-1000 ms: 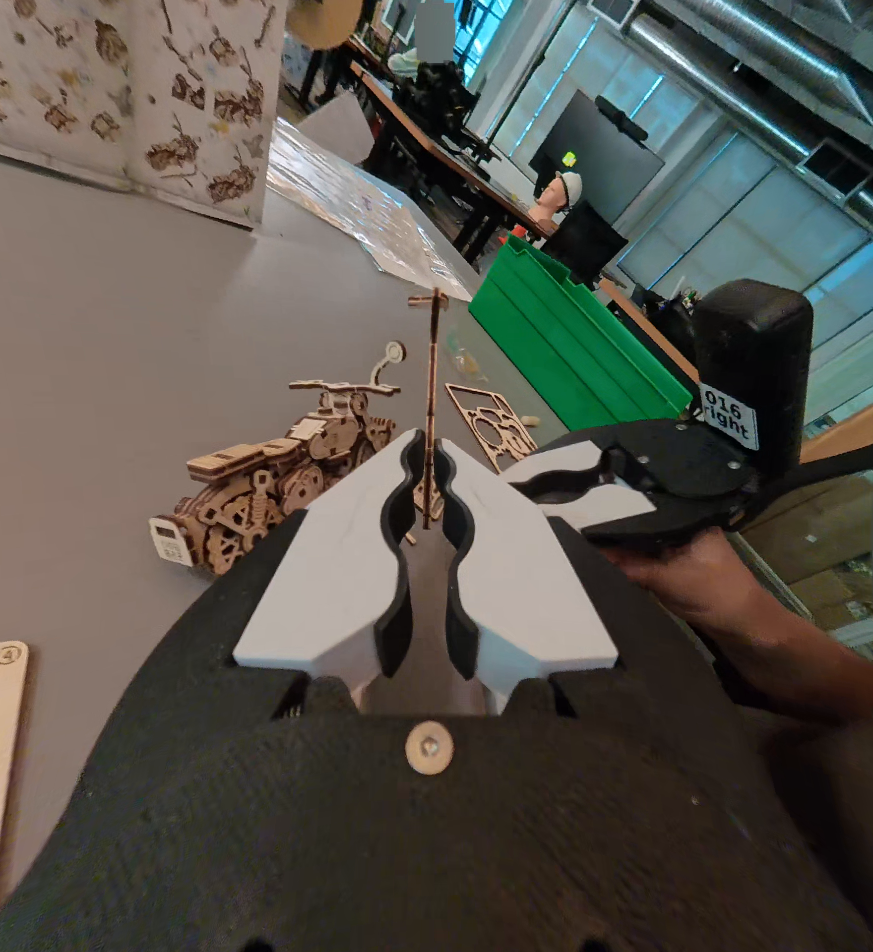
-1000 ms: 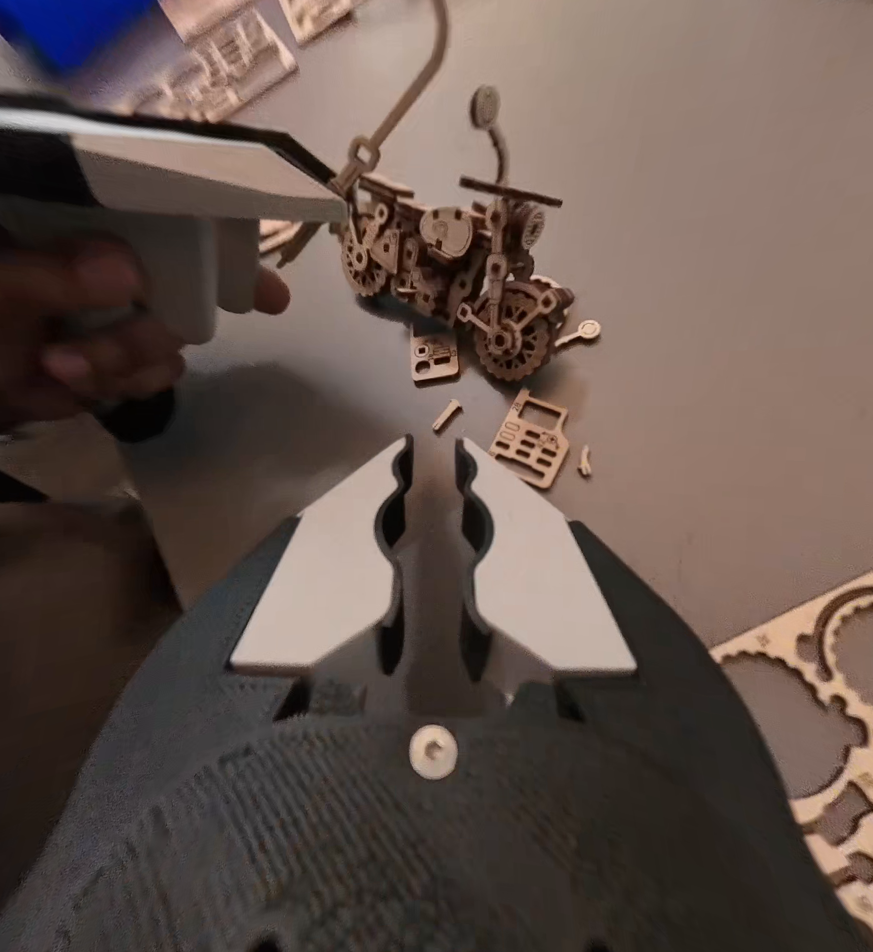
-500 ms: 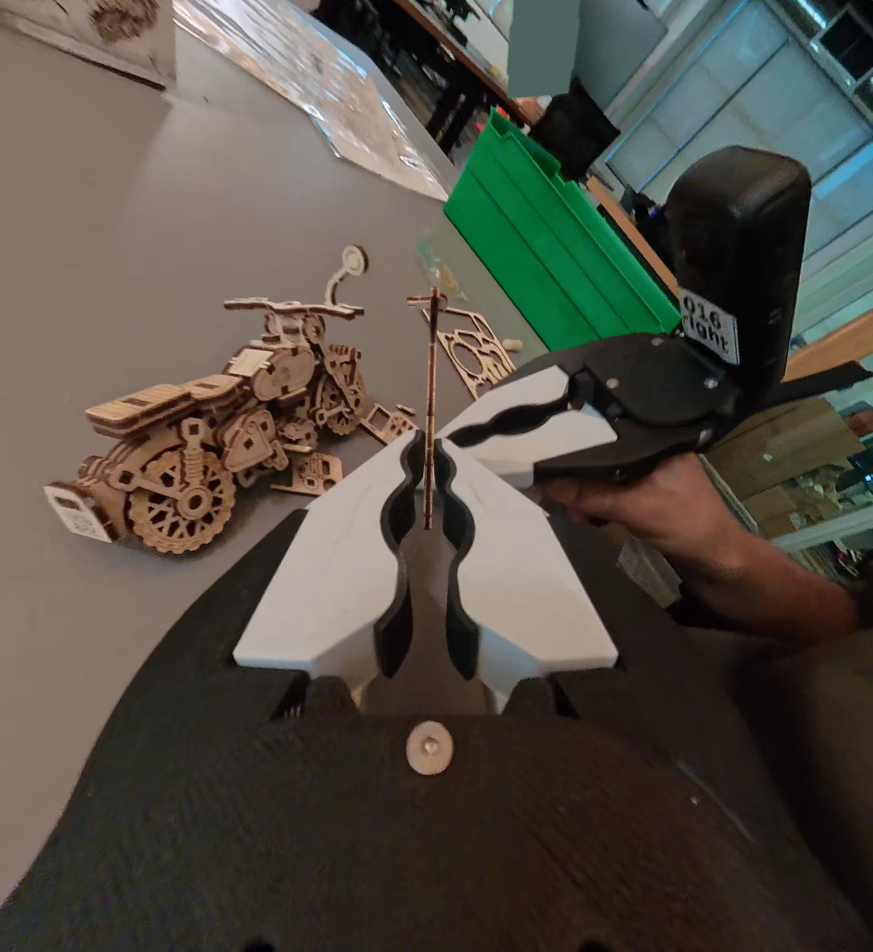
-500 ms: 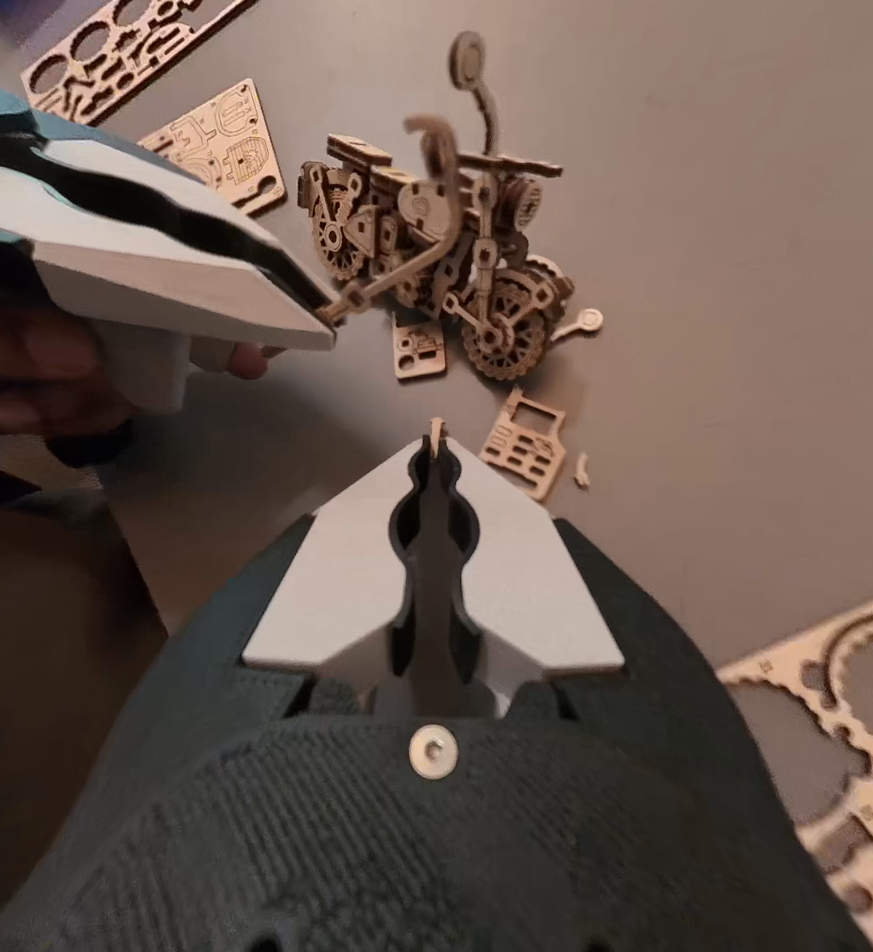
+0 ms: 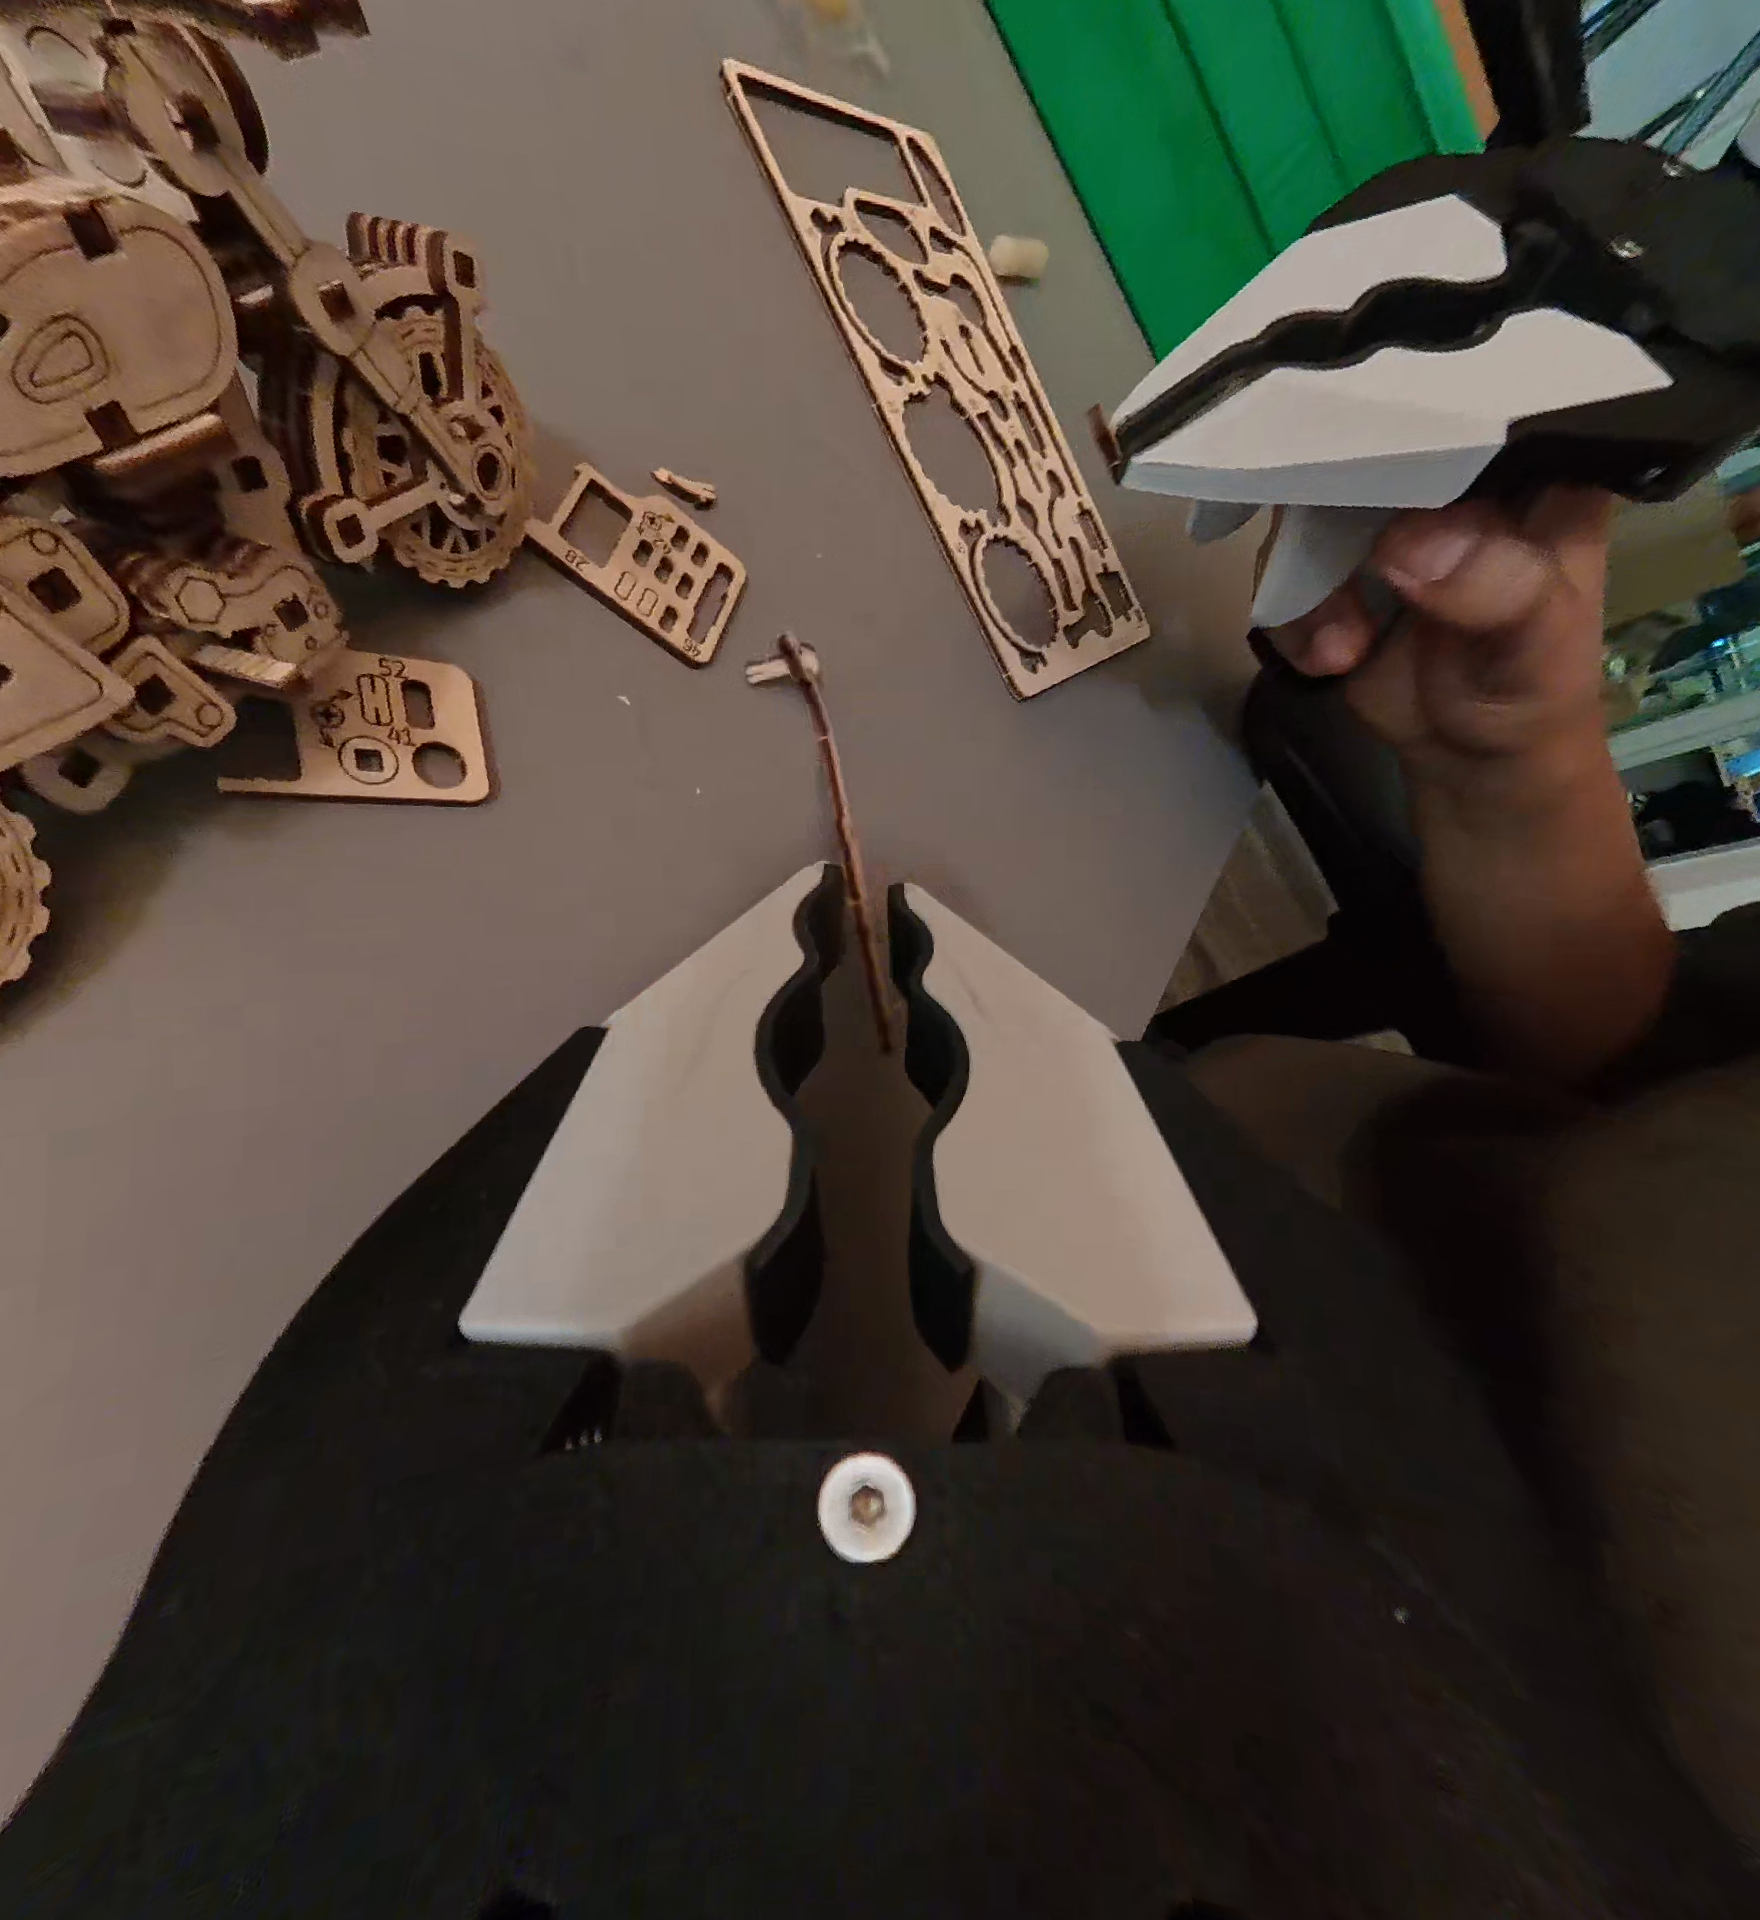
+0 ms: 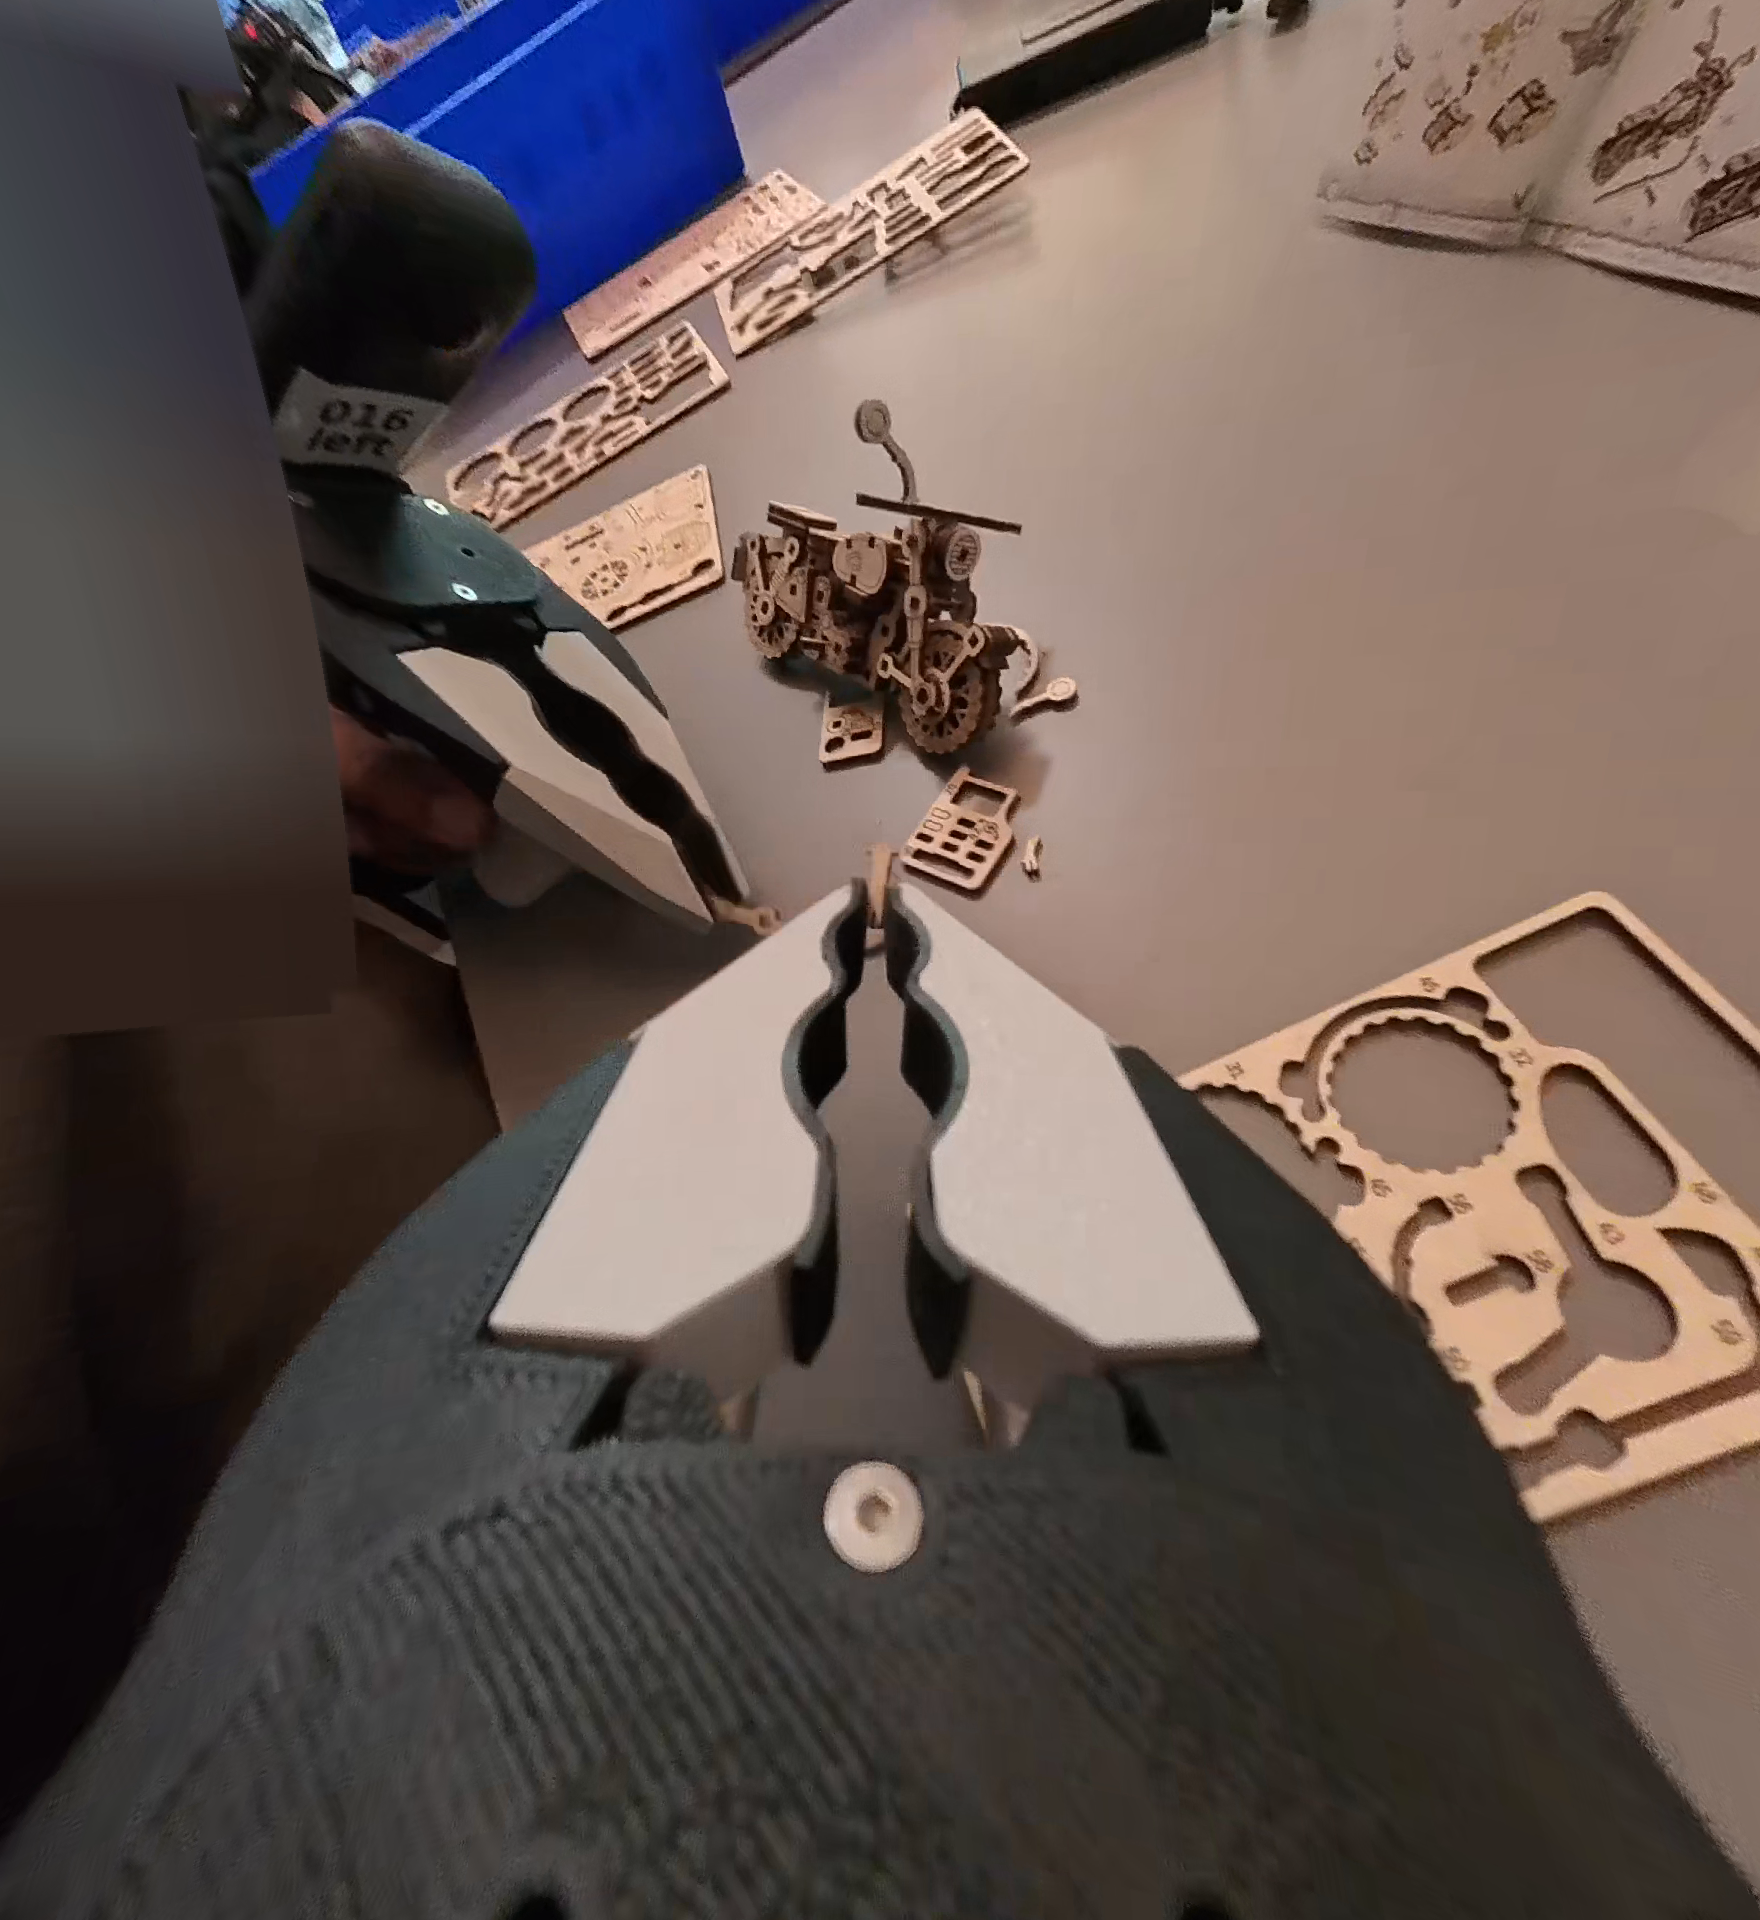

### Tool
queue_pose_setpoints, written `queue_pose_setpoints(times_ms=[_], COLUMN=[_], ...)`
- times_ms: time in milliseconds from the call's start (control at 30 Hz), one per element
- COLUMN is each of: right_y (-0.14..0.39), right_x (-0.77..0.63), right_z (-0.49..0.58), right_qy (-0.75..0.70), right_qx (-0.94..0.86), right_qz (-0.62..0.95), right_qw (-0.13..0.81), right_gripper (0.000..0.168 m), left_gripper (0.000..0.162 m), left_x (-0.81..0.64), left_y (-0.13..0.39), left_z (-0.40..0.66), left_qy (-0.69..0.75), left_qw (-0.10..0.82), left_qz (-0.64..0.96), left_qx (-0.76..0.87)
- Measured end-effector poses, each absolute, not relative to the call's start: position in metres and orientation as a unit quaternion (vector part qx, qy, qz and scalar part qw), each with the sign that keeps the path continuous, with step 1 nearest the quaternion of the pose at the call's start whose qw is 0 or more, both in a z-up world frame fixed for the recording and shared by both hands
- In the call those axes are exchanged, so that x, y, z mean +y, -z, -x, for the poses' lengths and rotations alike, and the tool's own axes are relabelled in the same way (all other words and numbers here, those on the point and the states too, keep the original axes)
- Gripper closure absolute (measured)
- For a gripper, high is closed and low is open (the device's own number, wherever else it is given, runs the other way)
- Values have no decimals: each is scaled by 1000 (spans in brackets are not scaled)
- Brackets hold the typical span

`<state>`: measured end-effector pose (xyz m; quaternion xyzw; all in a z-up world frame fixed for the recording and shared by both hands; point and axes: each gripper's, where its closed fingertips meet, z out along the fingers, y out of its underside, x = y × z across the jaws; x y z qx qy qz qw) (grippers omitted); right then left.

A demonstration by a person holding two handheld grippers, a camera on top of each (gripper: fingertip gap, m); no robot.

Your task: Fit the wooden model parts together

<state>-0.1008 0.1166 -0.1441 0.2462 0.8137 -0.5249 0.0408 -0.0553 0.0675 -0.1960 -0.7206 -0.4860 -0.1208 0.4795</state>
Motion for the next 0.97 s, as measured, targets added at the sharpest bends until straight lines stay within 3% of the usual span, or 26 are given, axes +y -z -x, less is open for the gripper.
queue_pose_setpoints(times_ms=[33, 233, 333, 600, 767, 967], right_y=[143, 134, 127, 106, 98, 105], right_x=[116, 115, 108, 74, 75, 68], right_z=[101, 99, 91, 54, 50, 27], right_qy=[529, 554, 575, 619, 602, 548], right_qx=[810, 791, 774, 667, 586, 577], right_qz=[-248, -253, -245, -250, -289, -284], right_qw=[47, 66, 97, 332, 459, 535], right_gripper=[167, 167, 168, 168, 167, 167], left_gripper=[153, 139, 132, 146, 149, 155], left_x=[67, 67, 68, 68, 69, 76], left_y=[196, 195, 180, 110, 98, 94], left_z=[56, 57, 62, 58, 50, 39], left_qy=[119, 112, 108, 166, 165, 177], left_qw=[478, 483, 527, 694, 715, 716], left_qz=[722, 720, 697, 582, 585, 596], left_qx=[-486, -486, -473, -388, -346, -317])
